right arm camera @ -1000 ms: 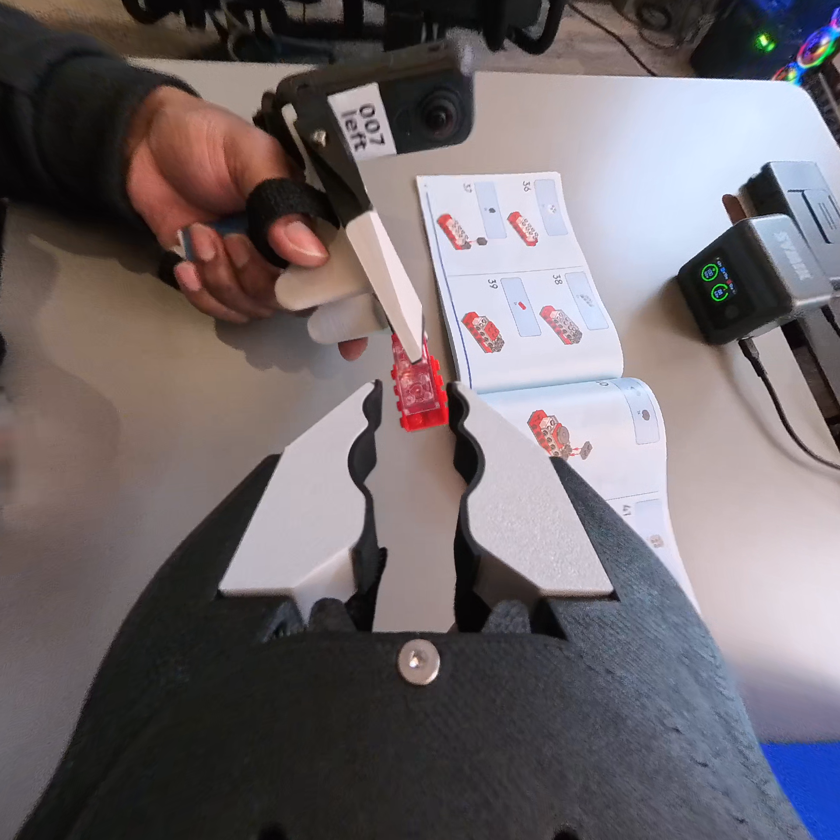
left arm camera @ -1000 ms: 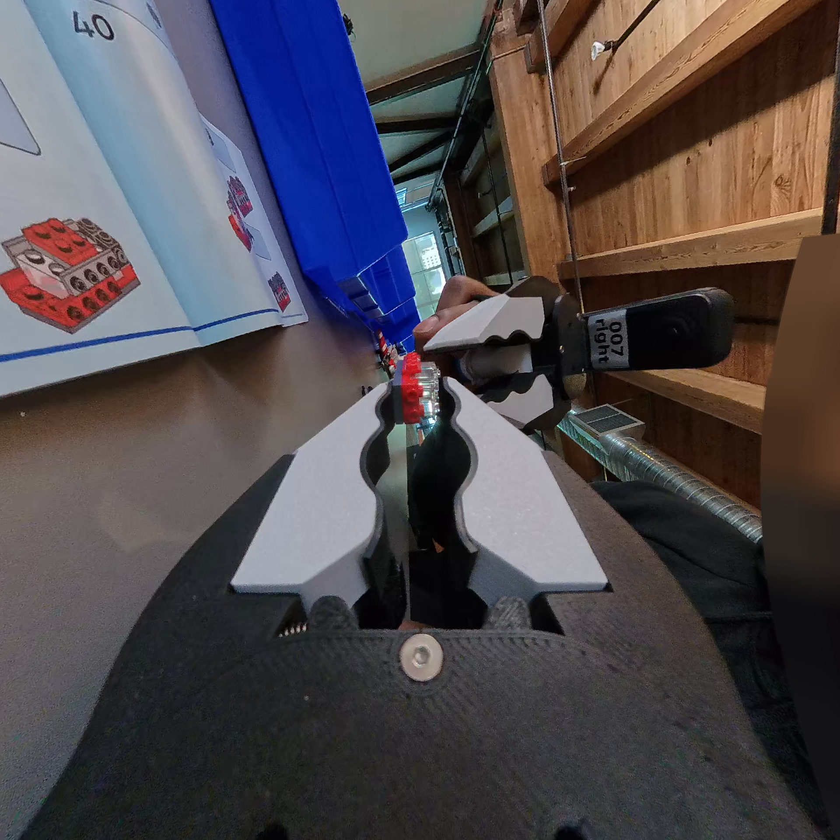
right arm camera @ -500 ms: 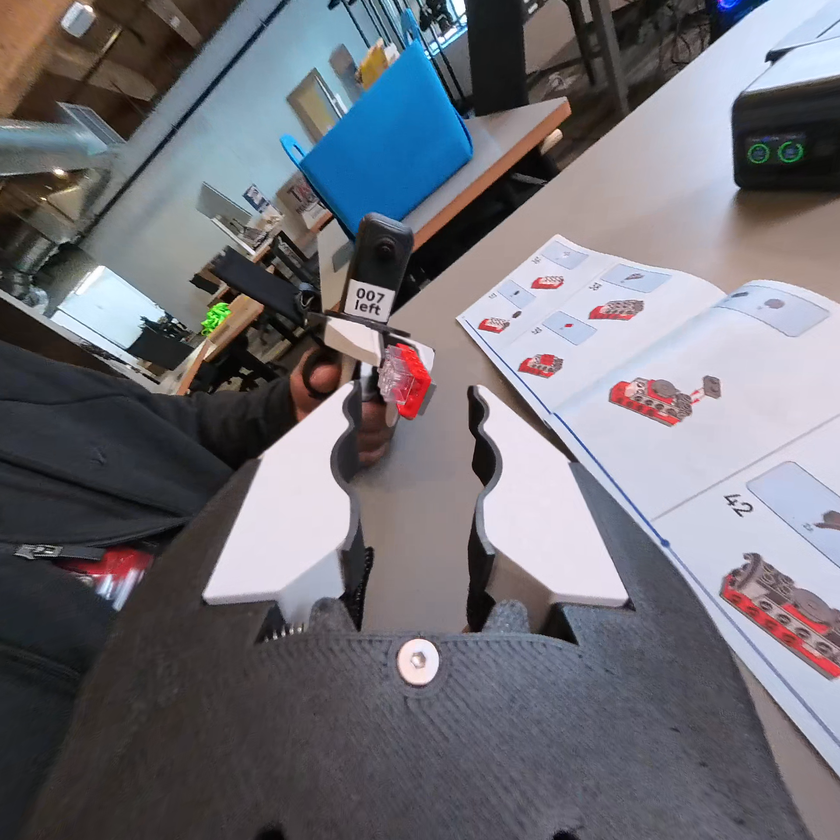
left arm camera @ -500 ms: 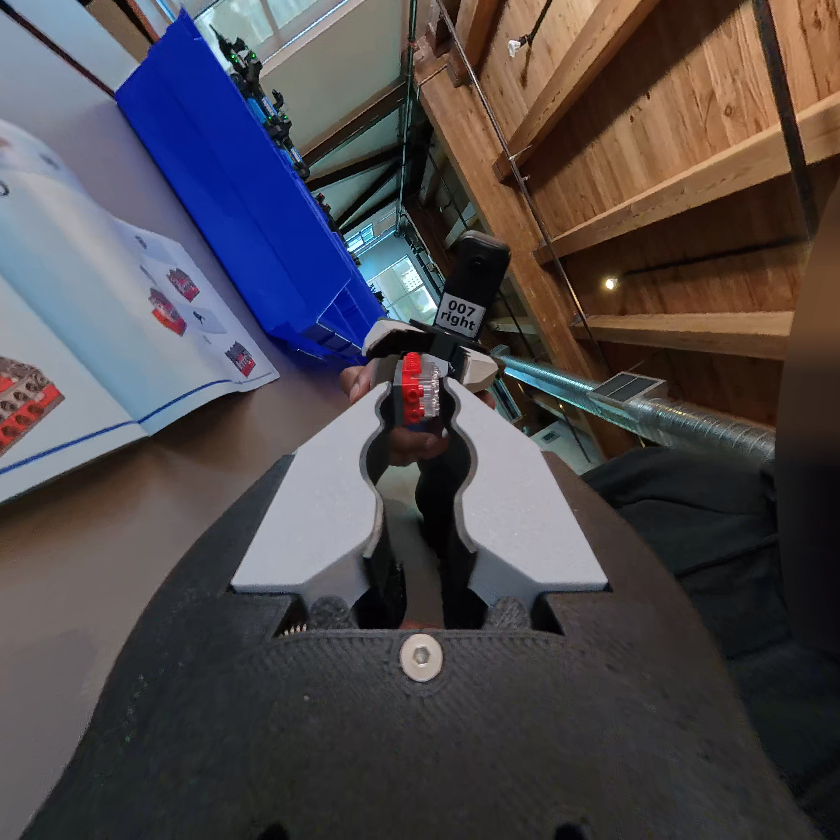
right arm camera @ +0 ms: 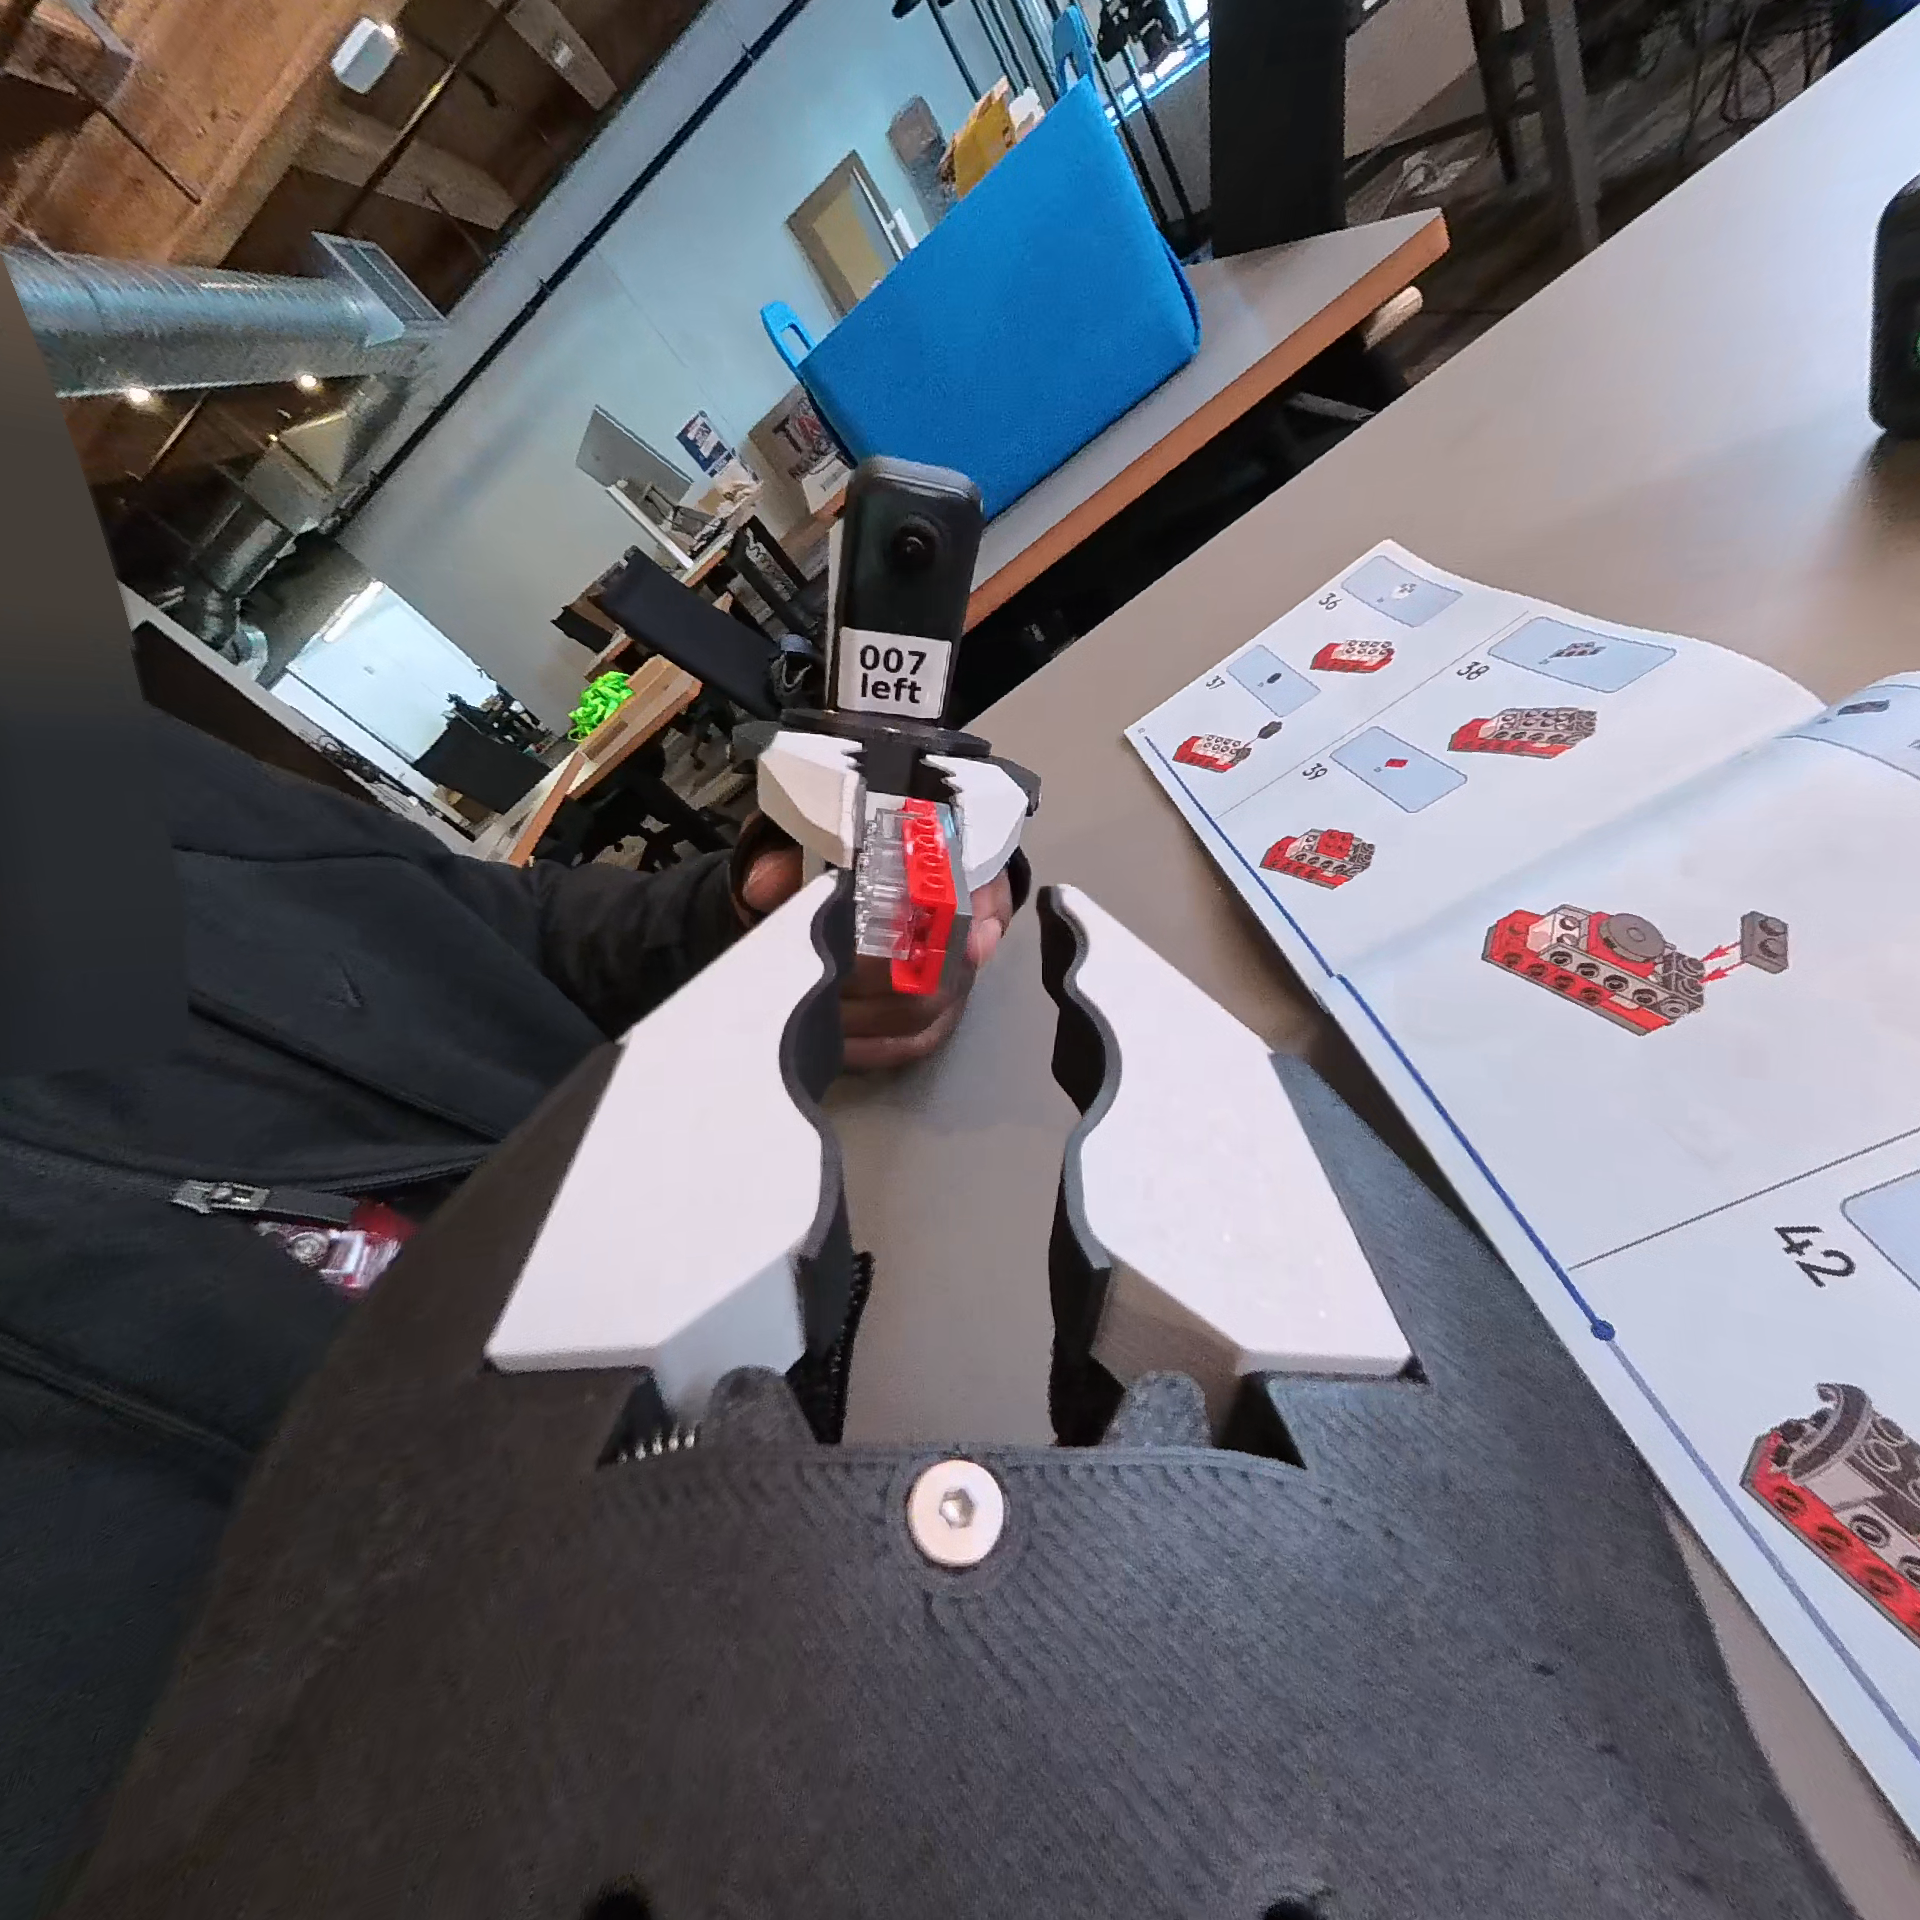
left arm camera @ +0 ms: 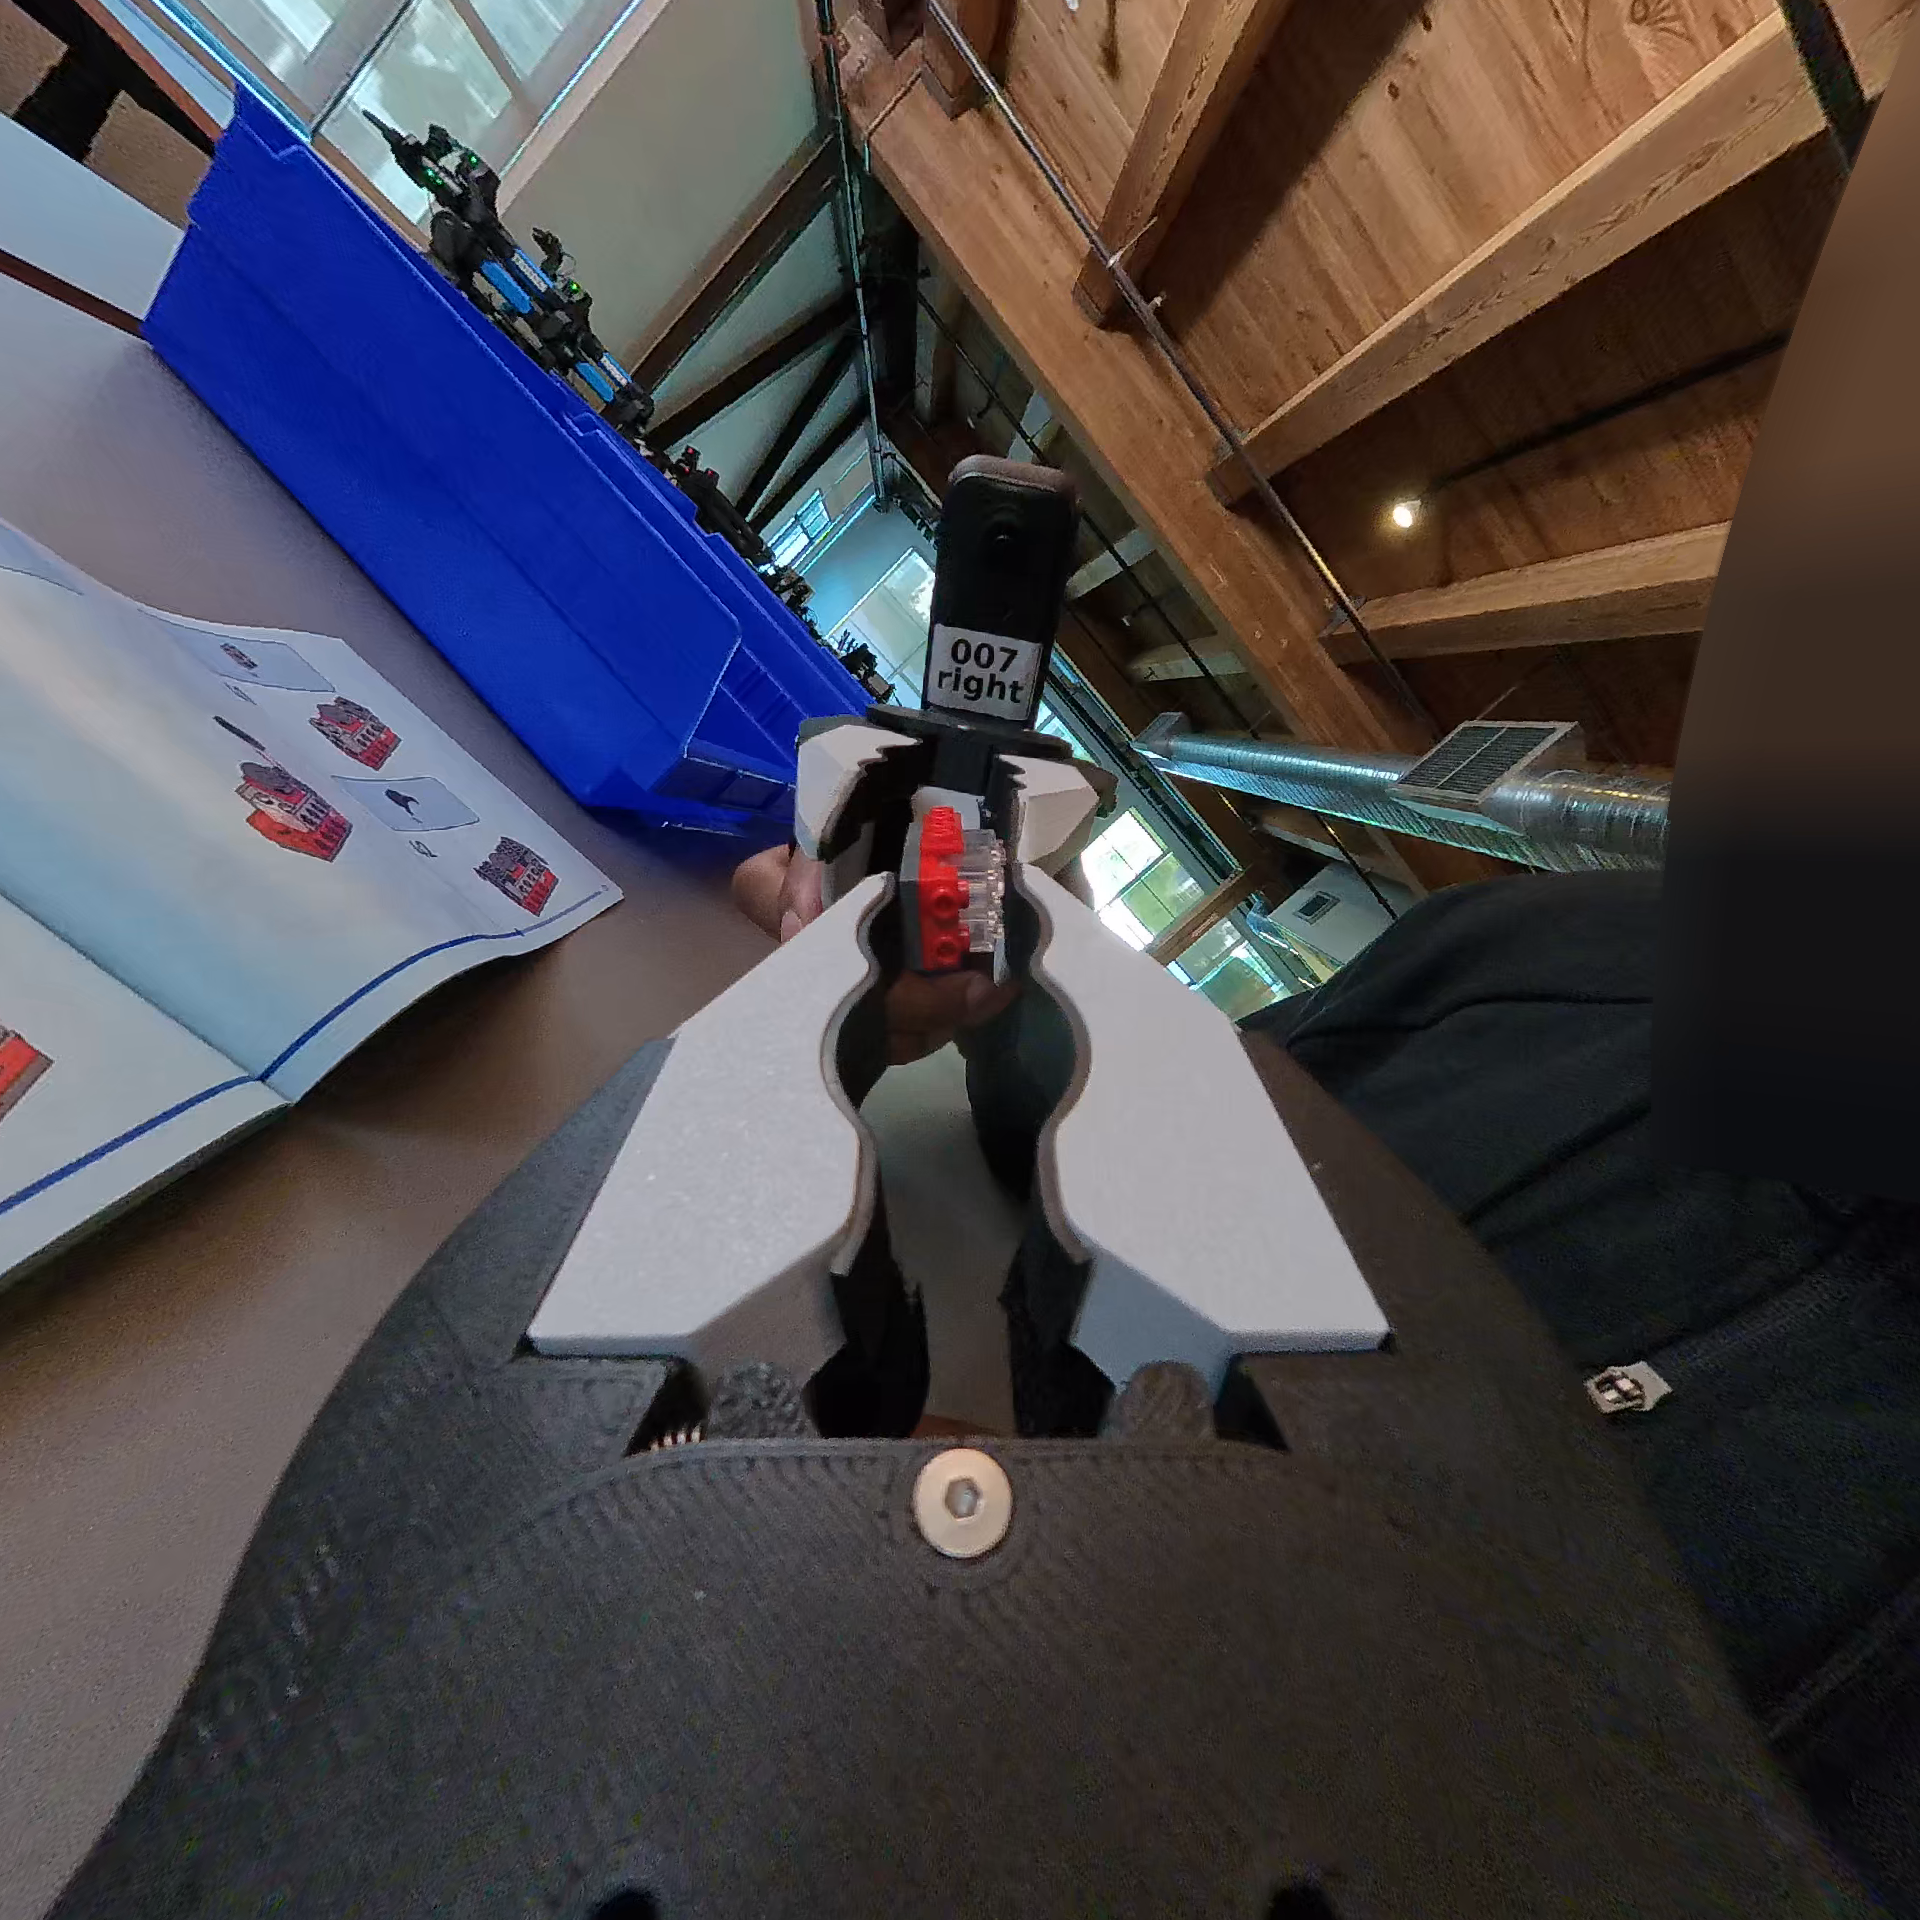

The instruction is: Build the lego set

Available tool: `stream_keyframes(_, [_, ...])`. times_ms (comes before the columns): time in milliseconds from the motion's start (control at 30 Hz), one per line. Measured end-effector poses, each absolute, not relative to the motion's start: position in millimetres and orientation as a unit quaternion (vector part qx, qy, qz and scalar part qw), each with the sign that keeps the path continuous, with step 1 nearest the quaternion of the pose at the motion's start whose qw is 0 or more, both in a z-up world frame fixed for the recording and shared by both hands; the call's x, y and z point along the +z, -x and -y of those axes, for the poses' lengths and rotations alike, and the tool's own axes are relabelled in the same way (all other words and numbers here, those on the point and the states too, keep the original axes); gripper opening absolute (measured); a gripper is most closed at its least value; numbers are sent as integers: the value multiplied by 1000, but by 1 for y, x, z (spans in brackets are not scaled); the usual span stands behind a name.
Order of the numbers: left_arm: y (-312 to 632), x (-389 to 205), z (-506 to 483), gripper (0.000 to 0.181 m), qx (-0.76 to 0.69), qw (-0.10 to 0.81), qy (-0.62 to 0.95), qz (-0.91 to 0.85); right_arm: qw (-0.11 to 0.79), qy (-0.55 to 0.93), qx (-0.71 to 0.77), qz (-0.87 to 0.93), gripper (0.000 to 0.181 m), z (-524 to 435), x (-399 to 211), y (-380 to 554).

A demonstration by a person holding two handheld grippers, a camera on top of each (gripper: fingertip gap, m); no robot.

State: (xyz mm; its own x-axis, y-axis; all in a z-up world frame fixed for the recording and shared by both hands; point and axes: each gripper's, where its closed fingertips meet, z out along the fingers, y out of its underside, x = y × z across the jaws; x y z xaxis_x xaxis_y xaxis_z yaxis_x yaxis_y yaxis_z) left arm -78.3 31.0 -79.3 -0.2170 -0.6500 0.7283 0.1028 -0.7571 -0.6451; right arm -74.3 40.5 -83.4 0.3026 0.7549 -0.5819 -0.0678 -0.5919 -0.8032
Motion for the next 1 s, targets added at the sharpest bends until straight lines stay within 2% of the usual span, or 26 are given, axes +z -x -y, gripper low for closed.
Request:
stream_keyframes(267, [79,-79,-30,18,-739,263,568,-250,396,683,559,253,21,-35,-77,78])
stream_keyframes(567, [79,-77,-26,18,-726,286,559,-279,419,674,545,270,19,-32,-73,80])
stream_keyframes(1000, [80,-74,-23,18,-742,272,548,-276,454,663,513,301,19,-29,-70,81])
